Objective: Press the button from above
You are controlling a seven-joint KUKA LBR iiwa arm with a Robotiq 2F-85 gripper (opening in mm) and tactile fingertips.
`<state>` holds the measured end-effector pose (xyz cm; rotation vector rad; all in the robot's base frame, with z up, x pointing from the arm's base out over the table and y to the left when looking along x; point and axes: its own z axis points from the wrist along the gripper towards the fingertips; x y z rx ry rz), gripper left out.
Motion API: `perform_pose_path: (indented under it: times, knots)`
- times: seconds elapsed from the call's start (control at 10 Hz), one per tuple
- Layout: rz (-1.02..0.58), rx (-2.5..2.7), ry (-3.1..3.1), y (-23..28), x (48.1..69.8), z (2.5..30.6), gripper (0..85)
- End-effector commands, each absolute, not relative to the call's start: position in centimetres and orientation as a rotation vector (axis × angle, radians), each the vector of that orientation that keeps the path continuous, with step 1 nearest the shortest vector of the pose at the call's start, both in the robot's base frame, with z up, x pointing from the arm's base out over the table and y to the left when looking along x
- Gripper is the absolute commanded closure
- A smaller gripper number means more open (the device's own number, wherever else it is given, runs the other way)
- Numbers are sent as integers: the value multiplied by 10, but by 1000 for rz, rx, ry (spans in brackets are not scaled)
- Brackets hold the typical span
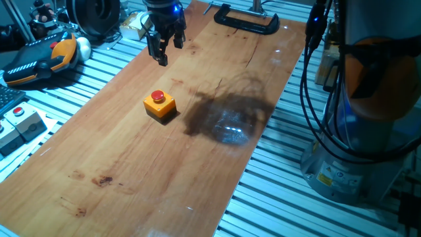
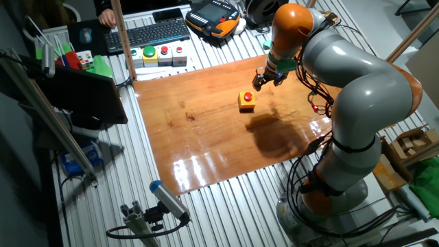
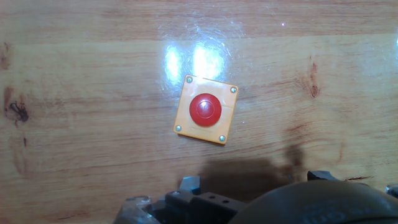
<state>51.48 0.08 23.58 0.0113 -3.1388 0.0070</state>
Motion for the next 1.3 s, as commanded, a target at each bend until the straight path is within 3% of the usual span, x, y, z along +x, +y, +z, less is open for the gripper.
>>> perform_pose_path:
  times: [0.0, 1.2]
  knots:
    - [191, 322, -2874, 1, 515, 236, 840]
    - [178, 366, -2875, 1, 515, 236, 840]
